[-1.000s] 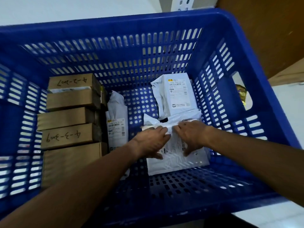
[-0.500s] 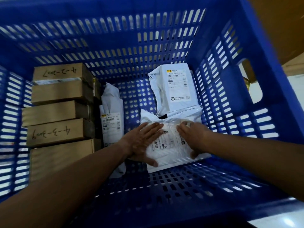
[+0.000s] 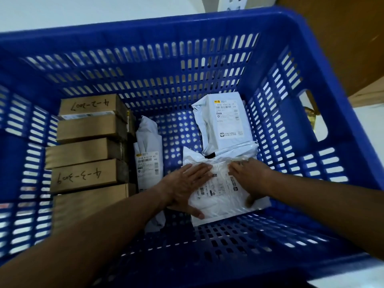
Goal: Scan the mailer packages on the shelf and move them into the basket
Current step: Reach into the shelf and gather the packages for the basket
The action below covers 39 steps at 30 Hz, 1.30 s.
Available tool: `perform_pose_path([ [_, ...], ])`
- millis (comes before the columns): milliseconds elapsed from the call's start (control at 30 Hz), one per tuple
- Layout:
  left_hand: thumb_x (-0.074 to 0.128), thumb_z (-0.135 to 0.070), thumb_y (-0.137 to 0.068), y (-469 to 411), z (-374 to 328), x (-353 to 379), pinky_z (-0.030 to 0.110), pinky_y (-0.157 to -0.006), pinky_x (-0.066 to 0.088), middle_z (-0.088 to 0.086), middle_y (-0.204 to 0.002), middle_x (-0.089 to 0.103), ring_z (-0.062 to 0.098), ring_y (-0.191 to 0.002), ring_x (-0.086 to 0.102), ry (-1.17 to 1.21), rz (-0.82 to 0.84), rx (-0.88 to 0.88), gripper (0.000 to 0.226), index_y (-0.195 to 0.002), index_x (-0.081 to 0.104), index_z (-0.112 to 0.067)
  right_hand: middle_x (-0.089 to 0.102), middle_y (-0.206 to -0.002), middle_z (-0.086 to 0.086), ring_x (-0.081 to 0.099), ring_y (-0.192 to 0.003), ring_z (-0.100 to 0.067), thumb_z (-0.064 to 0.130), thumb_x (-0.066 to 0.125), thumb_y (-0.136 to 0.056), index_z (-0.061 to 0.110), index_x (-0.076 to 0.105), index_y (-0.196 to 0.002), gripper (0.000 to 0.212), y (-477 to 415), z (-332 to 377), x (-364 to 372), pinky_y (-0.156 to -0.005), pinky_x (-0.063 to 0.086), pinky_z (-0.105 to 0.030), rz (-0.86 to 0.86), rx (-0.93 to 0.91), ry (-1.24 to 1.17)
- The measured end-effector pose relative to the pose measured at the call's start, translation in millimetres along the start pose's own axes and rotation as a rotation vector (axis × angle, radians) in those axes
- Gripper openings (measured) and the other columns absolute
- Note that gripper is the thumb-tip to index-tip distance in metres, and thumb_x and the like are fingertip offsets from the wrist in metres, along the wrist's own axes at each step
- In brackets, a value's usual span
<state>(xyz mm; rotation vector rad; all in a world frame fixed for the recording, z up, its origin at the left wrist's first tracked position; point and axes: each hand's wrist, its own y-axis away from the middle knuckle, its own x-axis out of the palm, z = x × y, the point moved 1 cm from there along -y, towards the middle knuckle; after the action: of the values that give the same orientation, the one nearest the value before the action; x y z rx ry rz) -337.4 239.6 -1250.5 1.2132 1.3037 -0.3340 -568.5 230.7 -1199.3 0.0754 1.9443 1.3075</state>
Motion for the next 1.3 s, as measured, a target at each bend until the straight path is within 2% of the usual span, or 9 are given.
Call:
perform_pose_path([
  [100,0.033,-0.089,-0.080,10.8,3.3,-17.1,0.035,-0.122,-0.008,0.000,-0.162,-0.028,0.016,-0.151,-0.017,0.052,-0.067,0.006,0.115,-0.158,-0.015,-0.019,0.016,-0.162,-0.018,0.034,-0.141,-0.033,0.078,0.059,-0.076,-0.002,0.003,-0.156,0.126,10.2,-1.5,-14.5,-0.112,0.035,-0.045,-0.046,0.001,-0.095],
  [333,0.036,-0.065,-0.098,48.3,11.1,-74.9,0.035,-0.118,0.030,0.010,-0.167,0.007,0.024,-0.147,0.030,0.114,-0.274,-0.063,0.089,-0.159,0.004,-0.009,0.032,-0.158,-0.006,0.038,-0.140,-0.027,0.071,0.047,-0.090,0.019,0.025,-0.156,0.086,41.7,-11.6,-67.5,-0.109,0.036,-0.037,-0.198,0.047,-0.525],
  [400,0.040,-0.062,-0.097,61.9,12.8,-93.8,0.035,-0.117,0.031,0.011,-0.165,0.015,0.023,-0.146,0.032,0.132,-0.305,-0.102,0.087,-0.159,0.009,-0.009,0.038,-0.153,-0.009,0.044,-0.134,-0.030,0.072,0.046,-0.090,0.013,0.029,-0.152,0.087,55.0,-12.3,-80.2,-0.105,0.040,-0.039,-0.229,0.091,-0.579],
  [633,0.037,-0.056,-0.102,109.3,18.6,-165.8,0.040,-0.111,0.035,0.006,-0.167,0.006,0.027,-0.145,0.034,0.115,-0.257,-0.347,0.075,-0.160,0.008,-0.018,0.044,-0.150,-0.008,0.049,-0.130,-0.031,0.078,0.046,-0.086,0.015,0.036,-0.145,0.087,102.4,-17.6,-136.0,-0.103,0.041,-0.040,-0.389,0.160,-0.723],
  [767,0.042,-0.049,-0.102,137.1,14.2,-215.4,0.036,-0.109,0.036,0.004,-0.164,0.024,0.026,-0.140,0.041,0.203,-0.396,-0.498,0.068,-0.158,0.017,-0.020,0.045,-0.150,-0.008,0.049,-0.131,-0.030,0.077,0.047,-0.086,0.015,0.033,-0.148,0.089,126.8,-21.9,-166.7,-0.103,0.040,-0.039,-0.498,0.194,-0.792],
  [900,0.048,-0.046,-0.101,173.0,12.2,-254.0,0.039,-0.108,0.040,0.002,-0.157,0.039,0.025,-0.133,0.050,0.266,-0.507,-0.593,0.064,-0.156,0.025,-0.023,0.055,-0.138,-0.007,0.058,-0.117,-0.026,0.069,0.050,-0.090,0.015,0.040,-0.140,0.075,154.3,-23.7,-201.4,-0.094,0.046,-0.037,-0.629,0.188,-0.849],
  [1033,0.051,-0.039,-0.101,209.5,5.6,-287.0,0.028,-0.098,0.046,-0.002,-0.134,0.061,0.014,-0.117,0.059,0.447,-0.679,-0.637,0.049,-0.146,0.046,-0.020,0.058,-0.132,-0.004,0.058,-0.117,-0.025,0.064,0.051,-0.092,0.016,0.042,-0.141,0.070,181.9,-25.1,-239.2,-0.097,0.048,-0.041,-0.763,0.189,-0.910],
  [1133,0.050,-0.037,-0.102,237.6,-4.1,-314.6,0.017,-0.084,0.042,-0.012,-0.113,0.061,0.004,-0.101,0.057,0.607,-0.743,-0.664,0.039,-0.138,0.053,-0.022,0.060,-0.124,0.002,0.058,-0.114,-0.019,0.058,0.054,-0.094,0.018,0.041,-0.143,0.065,204.6,-22.8,-271.9,-0.096,0.047,-0.037,-0.852,0.147,-1.021],
  [1300,0.054,-0.034,-0.100,290.7,14.4,-368.6,0.017,-0.090,0.043,-0.012,-0.119,0.066,0.002,-0.104,0.061,0.610,-0.973,-0.658,0.031,-0.130,0.061,-0.025,0.060,-0.118,0.011,0.059,-0.107,-0.010,0.049,0.056,-0.096,0.024,0.041,-0.143,0.055,235.6,-33.0,-339.8,-0.093,0.048,-0.033,-1.027,0.028,-1.120],
])
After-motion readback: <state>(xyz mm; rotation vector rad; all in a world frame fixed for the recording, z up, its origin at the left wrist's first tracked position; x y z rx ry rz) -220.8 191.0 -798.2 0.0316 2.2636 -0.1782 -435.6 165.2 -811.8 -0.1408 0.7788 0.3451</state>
